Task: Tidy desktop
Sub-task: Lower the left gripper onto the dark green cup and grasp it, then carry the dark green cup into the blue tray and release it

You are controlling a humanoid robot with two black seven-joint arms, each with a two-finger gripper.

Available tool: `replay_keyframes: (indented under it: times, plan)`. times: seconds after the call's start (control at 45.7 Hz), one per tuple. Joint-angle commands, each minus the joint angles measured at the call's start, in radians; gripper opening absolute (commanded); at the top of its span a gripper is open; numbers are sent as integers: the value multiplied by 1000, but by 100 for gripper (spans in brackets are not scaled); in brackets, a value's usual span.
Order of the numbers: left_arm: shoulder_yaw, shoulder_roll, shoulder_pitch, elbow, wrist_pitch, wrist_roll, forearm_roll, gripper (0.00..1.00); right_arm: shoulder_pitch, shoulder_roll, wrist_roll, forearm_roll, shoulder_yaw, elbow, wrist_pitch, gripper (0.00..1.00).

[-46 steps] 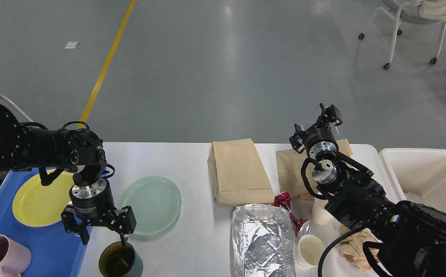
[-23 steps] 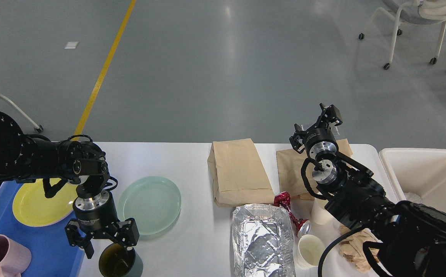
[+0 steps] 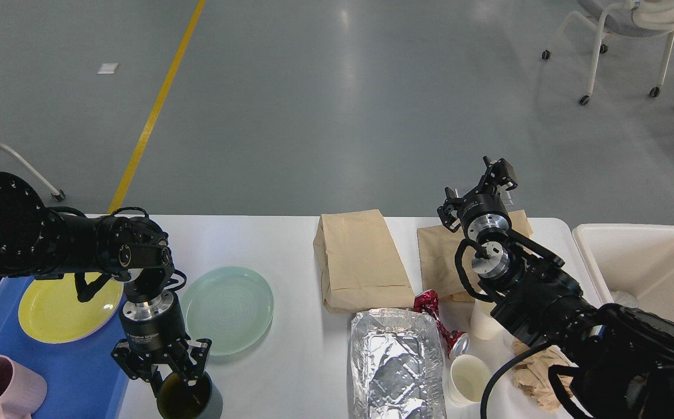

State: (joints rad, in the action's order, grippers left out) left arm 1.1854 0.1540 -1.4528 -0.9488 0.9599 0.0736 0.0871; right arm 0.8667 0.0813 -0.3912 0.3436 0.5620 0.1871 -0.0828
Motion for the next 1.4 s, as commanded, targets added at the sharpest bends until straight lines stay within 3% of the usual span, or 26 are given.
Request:
replay_keyframes:
  times: [0.0, 0.394, 0.832, 1.029, 1.204, 1.379]
  plan:
    - [5, -1, 0, 1, 0, 2, 2, 42, 0, 0, 0, 0, -1, 0, 0, 100]
    - [14, -2, 25, 27, 0, 5, 3, 0, 0, 0, 0, 0, -1, 0, 0, 100]
    - [-29, 61, -75, -7, 0, 9, 10, 0, 0, 0, 0, 0, 1, 0, 0, 100]
    - [-121, 146, -143, -125, 0, 61, 10, 0, 0, 0, 0, 0, 1, 0, 0, 100]
    - [-194, 278, -178, -159, 0, 146, 10, 0, 0, 0, 2, 0, 1, 0, 0, 100]
    - [-184, 357, -189, -134, 0, 146, 14, 0, 0, 0, 0, 0, 1, 0, 0, 100]
